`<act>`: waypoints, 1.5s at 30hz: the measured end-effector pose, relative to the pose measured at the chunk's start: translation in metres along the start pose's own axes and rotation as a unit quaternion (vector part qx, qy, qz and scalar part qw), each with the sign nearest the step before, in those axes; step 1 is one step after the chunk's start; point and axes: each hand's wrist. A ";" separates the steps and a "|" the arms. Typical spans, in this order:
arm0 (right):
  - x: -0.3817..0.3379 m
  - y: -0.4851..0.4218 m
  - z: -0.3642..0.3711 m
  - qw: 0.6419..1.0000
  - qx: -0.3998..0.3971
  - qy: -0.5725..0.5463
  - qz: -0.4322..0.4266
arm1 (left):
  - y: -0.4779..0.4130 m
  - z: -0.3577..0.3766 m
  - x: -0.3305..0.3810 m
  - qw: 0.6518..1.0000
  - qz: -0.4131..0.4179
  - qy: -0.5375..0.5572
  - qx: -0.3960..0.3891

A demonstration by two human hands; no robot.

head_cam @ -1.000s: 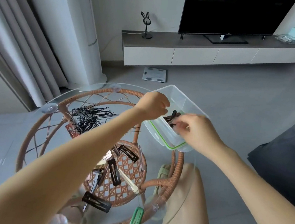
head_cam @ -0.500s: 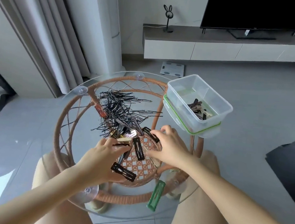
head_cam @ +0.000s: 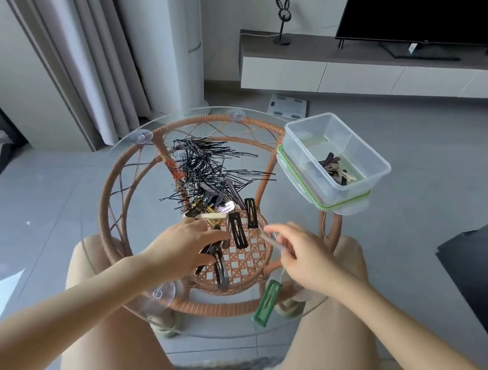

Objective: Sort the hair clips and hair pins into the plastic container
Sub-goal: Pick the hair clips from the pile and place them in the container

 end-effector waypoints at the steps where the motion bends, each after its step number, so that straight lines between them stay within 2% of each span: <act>1: -0.002 0.008 0.000 0.999 -0.042 -0.008 -0.022 | 0.002 0.001 0.000 1.000 0.005 -0.005 0.002; 4: -0.004 0.024 0.003 0.981 -0.154 0.070 -0.091 | 0.005 0.000 0.000 1.000 0.006 -0.018 0.000; 8: -0.005 0.020 0.010 0.970 -0.164 0.130 -0.125 | 0.000 -0.003 0.004 0.999 -0.005 -0.027 -0.022; 13: -0.002 -0.003 0.019 0.979 -0.082 0.130 -0.135 | -0.008 -0.008 0.007 0.998 -0.011 -0.025 -0.060; 17: -0.005 -0.013 0.017 0.987 0.004 0.096 -0.126 | -0.008 -0.008 0.008 0.999 -0.020 0.002 -0.037; 22: 0.004 -0.020 0.006 0.986 0.129 0.102 -0.015 | -0.010 -0.005 -0.002 0.991 -0.094 0.090 0.024; 24: 0.009 -0.025 0.003 0.981 0.148 0.117 0.049 | -0.009 -0.003 -0.001 0.984 -0.118 0.122 0.048; 27: 0.004 -0.033 0.006 0.978 0.045 0.143 0.146 | -0.002 0.002 0.013 0.982 -0.113 0.143 0.051; 29: -0.007 -0.037 0.012 0.977 -0.013 0.150 0.152 | 0.004 0.009 0.022 0.991 -0.096 0.088 0.018; 31: -0.015 -0.043 0.019 0.976 -0.037 0.171 0.129 | 0.006 0.012 0.028 0.995 -0.097 0.023 -0.002; 34: -0.020 -0.056 0.026 0.979 -0.034 0.172 0.104 | 0.002 0.010 0.031 0.994 -0.106 0.014 -0.009; 40: -0.021 -0.063 0.019 0.992 -0.037 0.087 0.082 | -0.004 0.004 0.021 0.990 -0.111 0.083 -0.013; 45: -0.014 -0.059 0.014 0.996 0.011 0.009 0.083 | -0.005 0.002 0.015 0.989 -0.107 0.101 0.001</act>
Point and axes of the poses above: each hand's wrist, its own y-axis away from the middle knuckle, its own z-axis out of the palm, x = y × z, and after that the axes turned 12 degrees about -z, right-handed
